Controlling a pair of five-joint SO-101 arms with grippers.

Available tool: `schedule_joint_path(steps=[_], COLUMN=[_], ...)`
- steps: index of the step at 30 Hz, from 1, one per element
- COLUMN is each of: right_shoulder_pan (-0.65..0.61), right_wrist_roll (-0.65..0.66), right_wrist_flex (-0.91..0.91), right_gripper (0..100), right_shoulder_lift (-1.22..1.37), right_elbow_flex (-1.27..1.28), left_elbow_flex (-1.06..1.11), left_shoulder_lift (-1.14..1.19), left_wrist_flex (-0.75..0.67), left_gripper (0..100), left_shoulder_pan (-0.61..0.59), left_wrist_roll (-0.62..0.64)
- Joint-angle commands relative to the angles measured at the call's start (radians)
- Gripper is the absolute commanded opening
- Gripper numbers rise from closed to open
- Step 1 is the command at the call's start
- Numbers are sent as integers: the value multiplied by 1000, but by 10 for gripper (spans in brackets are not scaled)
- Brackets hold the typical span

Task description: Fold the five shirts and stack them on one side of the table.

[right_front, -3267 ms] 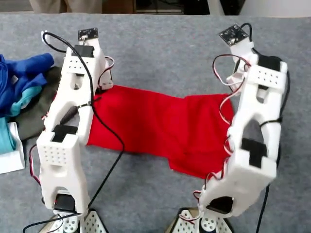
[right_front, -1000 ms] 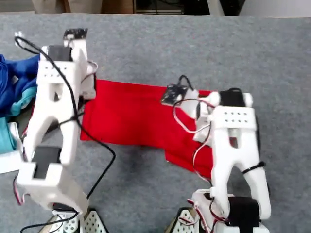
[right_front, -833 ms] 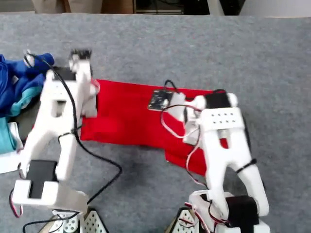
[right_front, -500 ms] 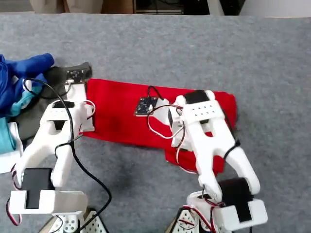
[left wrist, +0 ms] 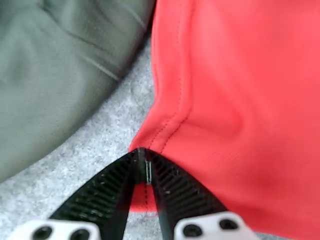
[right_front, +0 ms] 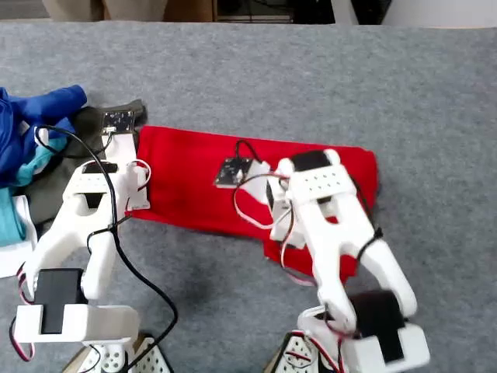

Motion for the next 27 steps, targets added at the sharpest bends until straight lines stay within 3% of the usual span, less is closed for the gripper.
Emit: schedule_joint_path(steps=[1,6,13,23,27], right_shoulder_pan=[-67,-173,-185,-176,-27], right_wrist_roll=[-32,-114,-81,2,43], right_wrist_flex=[6,0,58,367,313], right_gripper=[5,13,220,182,182], right_shoulder_lift=[-136,-231,-249,-360,-348], right_elbow_flex=[87,229,231,-110,-205], left_elbow_flex=[-6,-6,-8,-8,-8], left_shoulder_lift=[-36,-36,-36,-36,-36], left_wrist_flex=[-15,-15,-15,-15,-15], left_gripper=[19,19,19,19,19], left_shoulder_pan=[-8,-8,-8,-8,-8], left_wrist_roll=[-2,-2,-2,-2,-2])
